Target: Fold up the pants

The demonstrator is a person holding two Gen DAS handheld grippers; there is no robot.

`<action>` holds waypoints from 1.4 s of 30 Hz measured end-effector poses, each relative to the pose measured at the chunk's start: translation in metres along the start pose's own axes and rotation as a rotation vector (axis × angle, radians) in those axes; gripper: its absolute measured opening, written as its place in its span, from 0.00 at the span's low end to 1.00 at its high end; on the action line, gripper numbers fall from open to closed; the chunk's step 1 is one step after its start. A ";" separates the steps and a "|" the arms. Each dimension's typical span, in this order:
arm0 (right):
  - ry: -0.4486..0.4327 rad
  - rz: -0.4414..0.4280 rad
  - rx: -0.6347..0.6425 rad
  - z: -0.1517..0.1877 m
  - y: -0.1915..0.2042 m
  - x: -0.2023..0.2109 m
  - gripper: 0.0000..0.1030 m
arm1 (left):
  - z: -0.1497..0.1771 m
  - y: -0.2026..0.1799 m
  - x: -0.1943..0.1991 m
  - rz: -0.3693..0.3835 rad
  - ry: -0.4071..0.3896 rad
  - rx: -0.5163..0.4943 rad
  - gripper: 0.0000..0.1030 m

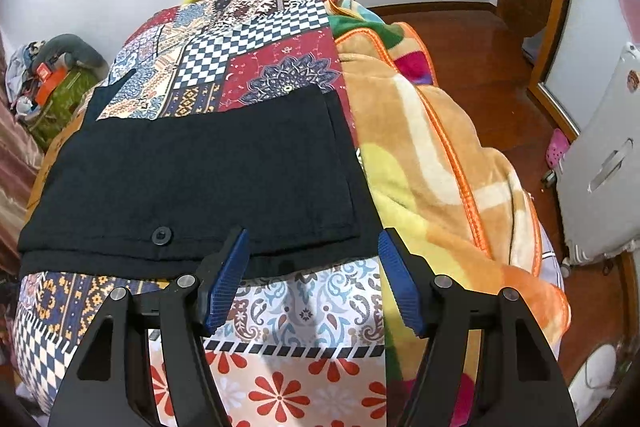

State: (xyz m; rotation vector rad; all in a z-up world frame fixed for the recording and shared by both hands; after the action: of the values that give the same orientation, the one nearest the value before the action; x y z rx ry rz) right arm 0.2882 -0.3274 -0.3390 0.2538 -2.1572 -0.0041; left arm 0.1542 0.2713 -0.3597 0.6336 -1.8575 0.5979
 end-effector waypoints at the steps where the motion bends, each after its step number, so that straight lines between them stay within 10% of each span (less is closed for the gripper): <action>1: 0.005 -0.002 -0.005 0.001 -0.001 -0.001 0.61 | -0.001 -0.001 -0.001 0.006 -0.001 0.006 0.68; 5: 0.021 0.005 -0.027 0.006 -0.008 -0.006 0.51 | 0.000 -0.012 -0.008 0.046 0.027 0.022 0.38; 11: 0.048 0.007 -0.040 0.009 -0.011 -0.024 0.46 | -0.002 -0.027 -0.009 -0.050 -0.038 -0.049 0.25; 23: 0.018 0.051 0.063 -0.001 -0.003 -0.029 0.10 | -0.006 -0.036 0.010 -0.139 -0.161 -0.147 0.18; 33: -0.237 0.128 0.148 -0.060 -0.003 0.055 0.08 | -0.035 -0.044 0.060 -0.108 -0.291 -0.151 0.17; 42: -0.129 0.134 0.132 -0.031 -0.014 0.027 0.08 | -0.019 -0.022 0.030 -0.027 -0.142 -0.058 0.17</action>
State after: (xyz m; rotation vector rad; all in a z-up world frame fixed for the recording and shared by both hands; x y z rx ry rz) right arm 0.3011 -0.3430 -0.3006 0.1880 -2.3027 0.2042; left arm 0.1723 0.2634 -0.3227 0.6762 -1.9881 0.4905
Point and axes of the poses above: each gripper's, at about its wrist camera, not at the fingertips, and x roughly against the way its jaws point, y to its left, z to its underside, the point moved 7 cm from there along -x, roughly the way its jaws point, and after that the axes turned 11 degrees about x, right-handed, at the moved point
